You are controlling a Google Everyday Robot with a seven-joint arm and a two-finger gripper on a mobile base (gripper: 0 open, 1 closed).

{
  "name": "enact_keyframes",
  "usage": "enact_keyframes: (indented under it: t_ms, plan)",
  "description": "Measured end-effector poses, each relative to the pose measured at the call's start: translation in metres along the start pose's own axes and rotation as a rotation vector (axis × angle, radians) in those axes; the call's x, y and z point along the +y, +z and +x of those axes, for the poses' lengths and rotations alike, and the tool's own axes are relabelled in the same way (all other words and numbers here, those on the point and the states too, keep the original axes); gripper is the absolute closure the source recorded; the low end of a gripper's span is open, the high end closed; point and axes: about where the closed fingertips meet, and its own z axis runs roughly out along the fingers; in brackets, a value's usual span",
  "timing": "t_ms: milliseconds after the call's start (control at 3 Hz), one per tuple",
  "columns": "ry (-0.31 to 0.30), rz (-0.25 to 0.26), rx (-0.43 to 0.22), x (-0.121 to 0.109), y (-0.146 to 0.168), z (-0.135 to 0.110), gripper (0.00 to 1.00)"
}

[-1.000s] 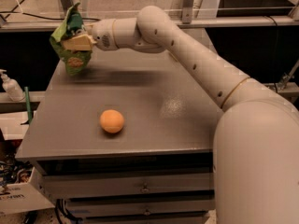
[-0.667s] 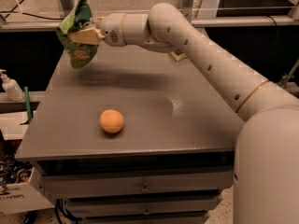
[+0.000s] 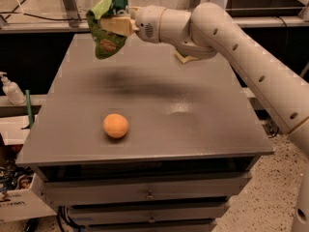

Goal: Pick green rice chip bag

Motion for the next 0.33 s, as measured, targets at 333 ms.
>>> enact_keyframes:
  t_ms: [333]
  plan:
    - [0.0, 0.0, 0.0, 0.0001, 0.0001, 0.0, 1.0]
